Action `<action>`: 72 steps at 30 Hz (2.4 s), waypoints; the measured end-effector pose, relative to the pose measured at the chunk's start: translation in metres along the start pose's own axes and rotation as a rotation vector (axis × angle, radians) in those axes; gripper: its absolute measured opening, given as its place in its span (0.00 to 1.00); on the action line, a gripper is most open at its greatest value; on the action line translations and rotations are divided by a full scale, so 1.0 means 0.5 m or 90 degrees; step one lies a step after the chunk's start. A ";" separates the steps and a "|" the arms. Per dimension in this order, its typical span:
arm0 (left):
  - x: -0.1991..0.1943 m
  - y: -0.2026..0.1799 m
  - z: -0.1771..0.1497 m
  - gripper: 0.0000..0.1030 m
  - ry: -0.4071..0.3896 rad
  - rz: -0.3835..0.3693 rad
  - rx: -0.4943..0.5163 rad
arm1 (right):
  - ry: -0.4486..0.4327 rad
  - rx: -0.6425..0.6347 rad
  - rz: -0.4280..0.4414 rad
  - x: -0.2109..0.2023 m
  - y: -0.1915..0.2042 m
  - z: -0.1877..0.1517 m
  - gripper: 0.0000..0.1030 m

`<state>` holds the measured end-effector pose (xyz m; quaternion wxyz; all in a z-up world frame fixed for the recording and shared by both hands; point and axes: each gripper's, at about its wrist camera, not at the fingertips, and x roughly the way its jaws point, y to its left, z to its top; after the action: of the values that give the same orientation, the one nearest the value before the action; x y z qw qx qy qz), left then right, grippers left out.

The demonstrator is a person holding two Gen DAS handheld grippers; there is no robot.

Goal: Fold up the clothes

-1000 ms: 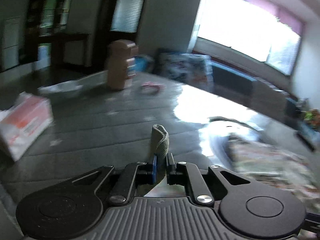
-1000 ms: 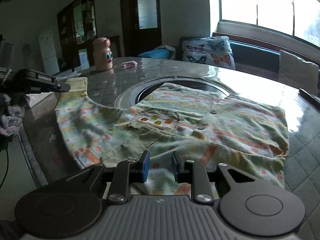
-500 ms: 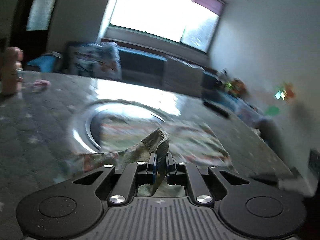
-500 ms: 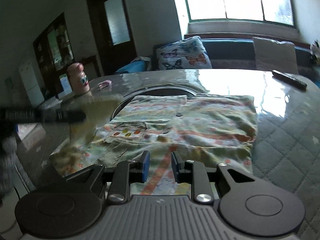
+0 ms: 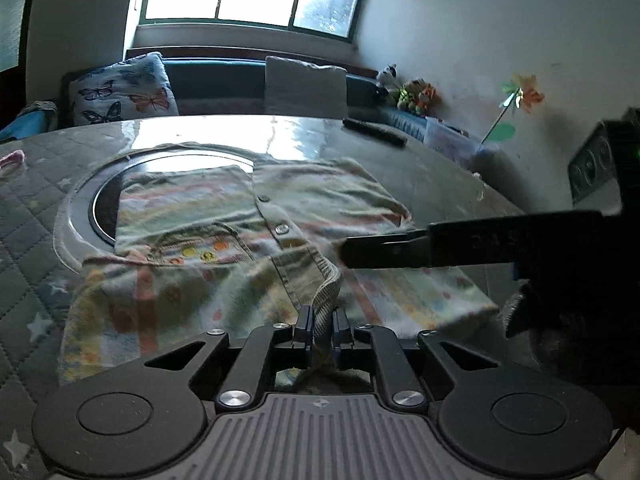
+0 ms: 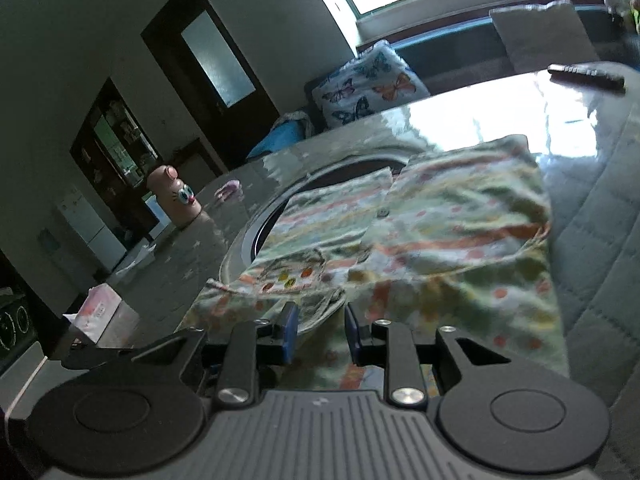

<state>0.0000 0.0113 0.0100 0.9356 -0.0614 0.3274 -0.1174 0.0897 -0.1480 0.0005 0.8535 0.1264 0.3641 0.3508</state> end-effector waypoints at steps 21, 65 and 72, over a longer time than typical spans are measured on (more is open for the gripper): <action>-0.048 0.052 -0.018 0.75 -0.034 0.060 0.024 | 0.038 -0.040 -0.039 0.043 0.045 -0.030 0.21; -0.012 0.214 0.012 1.00 -0.020 0.272 -0.057 | -0.025 -0.070 -0.195 -0.044 -0.007 0.001 0.10; 0.030 0.206 0.035 1.00 -0.009 0.283 -0.022 | -0.010 -0.111 -0.154 0.000 0.009 0.004 0.12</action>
<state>0.0410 0.1076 -0.0050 0.9396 -0.0047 0.3280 0.0980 0.0889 -0.1447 0.0041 0.9002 0.0095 0.3381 0.2744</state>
